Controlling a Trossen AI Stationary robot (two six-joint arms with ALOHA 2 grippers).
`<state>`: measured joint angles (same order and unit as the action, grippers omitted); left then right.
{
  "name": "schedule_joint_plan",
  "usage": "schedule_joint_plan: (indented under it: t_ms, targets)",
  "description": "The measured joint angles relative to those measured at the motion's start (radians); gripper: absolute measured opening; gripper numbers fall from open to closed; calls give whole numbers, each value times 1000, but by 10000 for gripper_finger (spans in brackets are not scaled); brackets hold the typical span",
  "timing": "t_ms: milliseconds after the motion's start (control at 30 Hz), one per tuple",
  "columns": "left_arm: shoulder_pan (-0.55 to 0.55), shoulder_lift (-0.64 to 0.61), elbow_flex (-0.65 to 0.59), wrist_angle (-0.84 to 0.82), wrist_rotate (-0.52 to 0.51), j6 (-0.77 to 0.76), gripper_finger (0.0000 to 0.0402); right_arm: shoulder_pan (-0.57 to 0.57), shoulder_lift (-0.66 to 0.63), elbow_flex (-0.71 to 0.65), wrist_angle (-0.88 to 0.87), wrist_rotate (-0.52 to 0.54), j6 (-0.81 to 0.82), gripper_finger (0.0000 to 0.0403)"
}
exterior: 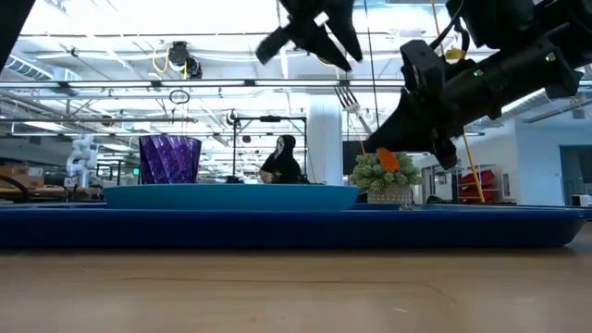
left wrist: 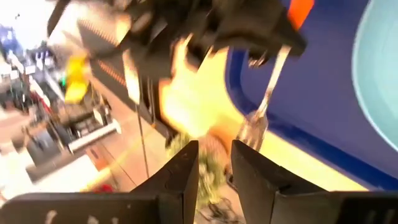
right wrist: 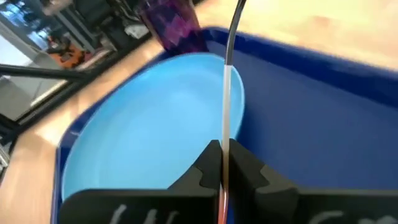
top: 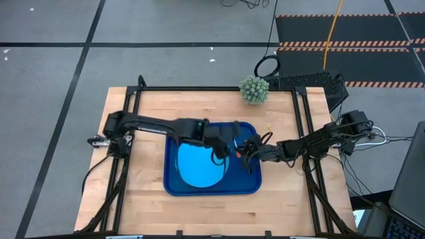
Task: Pick and place plate/cup/fork/spoon on tray
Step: Put the orange fork in the middle of the light blue plate and black spoon on the dark blue tray
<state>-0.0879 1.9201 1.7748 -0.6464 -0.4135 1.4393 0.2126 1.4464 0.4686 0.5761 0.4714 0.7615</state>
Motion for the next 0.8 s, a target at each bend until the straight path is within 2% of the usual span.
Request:
schedule_joint_plan:
  t_ms: [233, 433, 600, 800]
  targets:
    - [43, -161, -1, -5, -22, -219, 97, 36, 1, -1, -30, -1, 66, 0]
    - [83, -310, 0, 17, -22, -539, 97, 48, 1, -2, -37, -7, 139, 0]
    - [117, -399, 0, 7, 53, -808, 97, 75, 1, -2, -31, -58, 231, 0]
    - [135, -440, 0, -29, 103, -897, 97, 110, 1, -11, -25, -107, 409, 0]
